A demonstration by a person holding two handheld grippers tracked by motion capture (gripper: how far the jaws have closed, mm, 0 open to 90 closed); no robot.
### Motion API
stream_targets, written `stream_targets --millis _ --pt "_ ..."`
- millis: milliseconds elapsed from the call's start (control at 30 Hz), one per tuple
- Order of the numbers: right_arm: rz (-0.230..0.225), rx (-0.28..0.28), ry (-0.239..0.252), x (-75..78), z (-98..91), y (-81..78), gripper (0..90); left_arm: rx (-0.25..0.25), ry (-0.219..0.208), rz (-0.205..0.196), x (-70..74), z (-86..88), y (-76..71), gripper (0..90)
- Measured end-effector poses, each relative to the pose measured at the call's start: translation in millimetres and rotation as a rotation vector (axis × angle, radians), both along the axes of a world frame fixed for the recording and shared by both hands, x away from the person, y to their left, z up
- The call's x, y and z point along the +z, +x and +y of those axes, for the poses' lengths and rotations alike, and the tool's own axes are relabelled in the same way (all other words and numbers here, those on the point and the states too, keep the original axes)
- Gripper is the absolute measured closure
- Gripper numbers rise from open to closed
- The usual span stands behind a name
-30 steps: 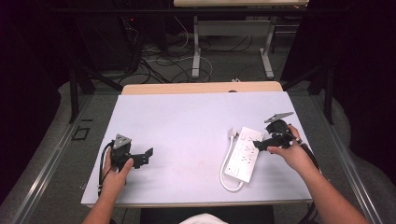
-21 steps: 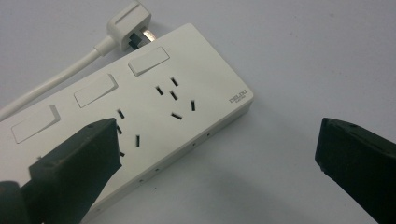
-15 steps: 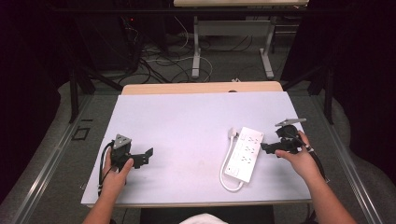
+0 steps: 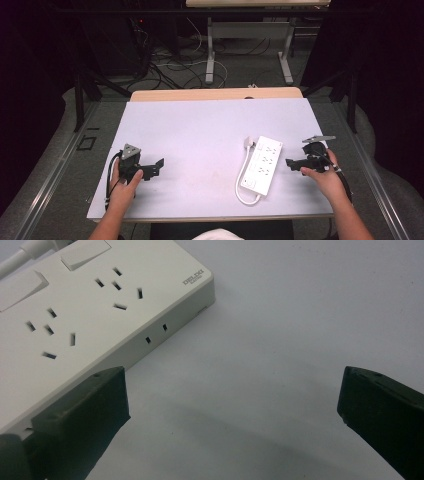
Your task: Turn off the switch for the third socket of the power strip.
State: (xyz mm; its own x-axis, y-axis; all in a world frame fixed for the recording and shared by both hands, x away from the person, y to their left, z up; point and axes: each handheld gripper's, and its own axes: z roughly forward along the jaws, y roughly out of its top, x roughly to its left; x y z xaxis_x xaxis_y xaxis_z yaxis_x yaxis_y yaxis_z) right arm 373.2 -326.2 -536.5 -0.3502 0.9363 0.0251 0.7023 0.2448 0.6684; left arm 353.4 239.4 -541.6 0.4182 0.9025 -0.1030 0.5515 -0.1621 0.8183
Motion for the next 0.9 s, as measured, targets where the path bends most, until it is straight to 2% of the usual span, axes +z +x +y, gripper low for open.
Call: stream_targets --millis 567,900 --pt "-0.058 -0.013 -0.018 -12.6 -1.5 -5.7 0.0 -0.004 0.001 0.007 0.5 0.9 0.0 0.4" --pt "-0.06 -0.049 -0.005 -16.7 -6.1 -8.1 0.4 -0.004 0.002 0.006 0.5 1.0 0.0 0.3"
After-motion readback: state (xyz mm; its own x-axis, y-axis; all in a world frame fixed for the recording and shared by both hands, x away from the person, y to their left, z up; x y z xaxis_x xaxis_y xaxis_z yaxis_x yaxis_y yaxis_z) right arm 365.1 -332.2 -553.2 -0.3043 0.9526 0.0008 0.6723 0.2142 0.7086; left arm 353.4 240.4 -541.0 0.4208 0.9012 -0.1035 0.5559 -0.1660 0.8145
